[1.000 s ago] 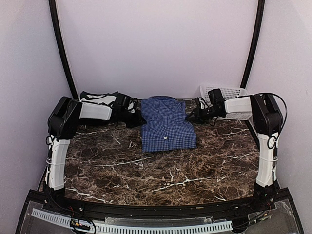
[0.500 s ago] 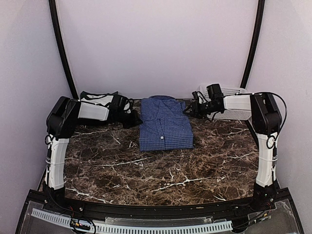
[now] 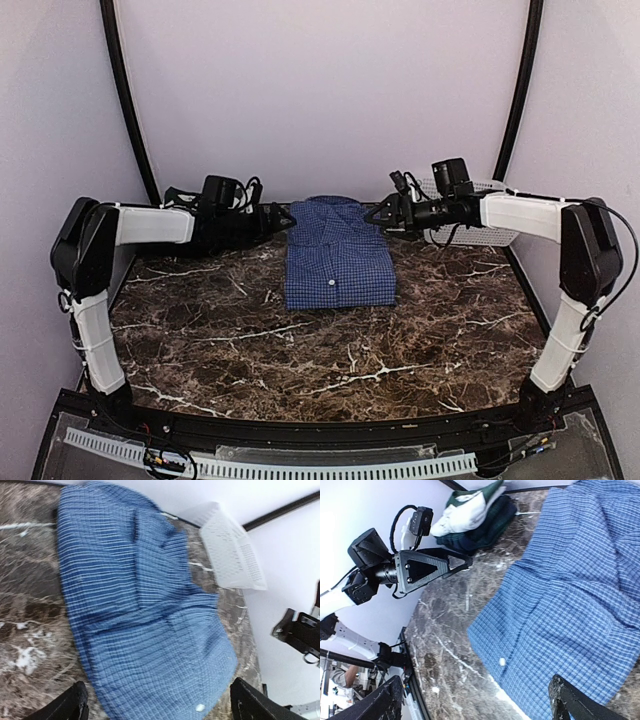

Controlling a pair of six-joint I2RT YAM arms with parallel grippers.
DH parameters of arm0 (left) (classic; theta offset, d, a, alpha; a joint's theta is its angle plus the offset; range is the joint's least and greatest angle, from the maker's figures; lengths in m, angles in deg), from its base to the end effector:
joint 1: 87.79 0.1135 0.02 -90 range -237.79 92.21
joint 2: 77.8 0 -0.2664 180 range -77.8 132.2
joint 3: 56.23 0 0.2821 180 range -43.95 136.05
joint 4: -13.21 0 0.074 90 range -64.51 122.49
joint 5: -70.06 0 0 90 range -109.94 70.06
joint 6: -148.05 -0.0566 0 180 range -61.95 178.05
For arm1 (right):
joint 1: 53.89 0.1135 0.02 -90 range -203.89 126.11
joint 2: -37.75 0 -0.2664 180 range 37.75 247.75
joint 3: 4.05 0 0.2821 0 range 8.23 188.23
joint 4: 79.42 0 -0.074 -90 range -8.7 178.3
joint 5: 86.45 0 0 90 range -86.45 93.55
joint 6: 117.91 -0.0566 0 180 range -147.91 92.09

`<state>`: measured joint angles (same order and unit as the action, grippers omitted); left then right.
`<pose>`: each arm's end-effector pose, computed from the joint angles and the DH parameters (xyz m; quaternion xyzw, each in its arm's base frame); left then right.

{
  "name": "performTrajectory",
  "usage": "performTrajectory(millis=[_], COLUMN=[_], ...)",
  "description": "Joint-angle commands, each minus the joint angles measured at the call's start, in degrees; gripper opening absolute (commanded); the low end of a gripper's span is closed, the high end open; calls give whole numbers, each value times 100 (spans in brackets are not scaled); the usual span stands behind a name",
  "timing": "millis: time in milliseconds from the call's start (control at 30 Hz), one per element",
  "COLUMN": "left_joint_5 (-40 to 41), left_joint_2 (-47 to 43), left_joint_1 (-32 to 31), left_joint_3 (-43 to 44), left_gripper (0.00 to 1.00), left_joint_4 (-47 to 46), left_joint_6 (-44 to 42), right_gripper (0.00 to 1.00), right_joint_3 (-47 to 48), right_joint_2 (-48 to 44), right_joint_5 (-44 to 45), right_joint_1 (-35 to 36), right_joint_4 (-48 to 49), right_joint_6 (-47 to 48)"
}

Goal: Fold and stack the mixed laundry pile
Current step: Smooth out the 2/3-rectangle-folded shirt at the center of the board.

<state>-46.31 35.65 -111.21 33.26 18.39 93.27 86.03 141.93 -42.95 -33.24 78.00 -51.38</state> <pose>0.4421 -0.2189 0.1826 0.0286 0.8469 -0.4130 0.3337 0.4061 0.1969 0.2356 -0.1569 0.8252 0.4818 0.2496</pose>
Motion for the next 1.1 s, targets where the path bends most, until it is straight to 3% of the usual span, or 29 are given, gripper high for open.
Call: performTrajectory(millis=[0,167,467,800,1067], left_joint_5=[-888,-1300,-1834,-1047,-836], left_joint_2=[-711,-582,377,803,166], left_joint_1=[-435,-992,-1112,-715,-1112], left_joint_3=[-458,-822,-1320,-1483,-2265], left_gripper=[99,99,99,99,99], left_joint_4=[-790,-1389,-2886,-1934,-1763], left_joint_6=[145,562,1481,1350,1194], right_gripper=[98,98,98,98,98], right_joint_3=[-729,-1023,-849,-1175,-2131], right_joint_2=[-215,53,1275,1933,1183], right_joint_5=[-759,-976,-1108,-766,-667], right_joint_1=[260,638,695,472,990], right_joint_4=[787,1630,2599,2422,2819], right_joint_6=[-679,-1292,-1824,-1580,-1888])
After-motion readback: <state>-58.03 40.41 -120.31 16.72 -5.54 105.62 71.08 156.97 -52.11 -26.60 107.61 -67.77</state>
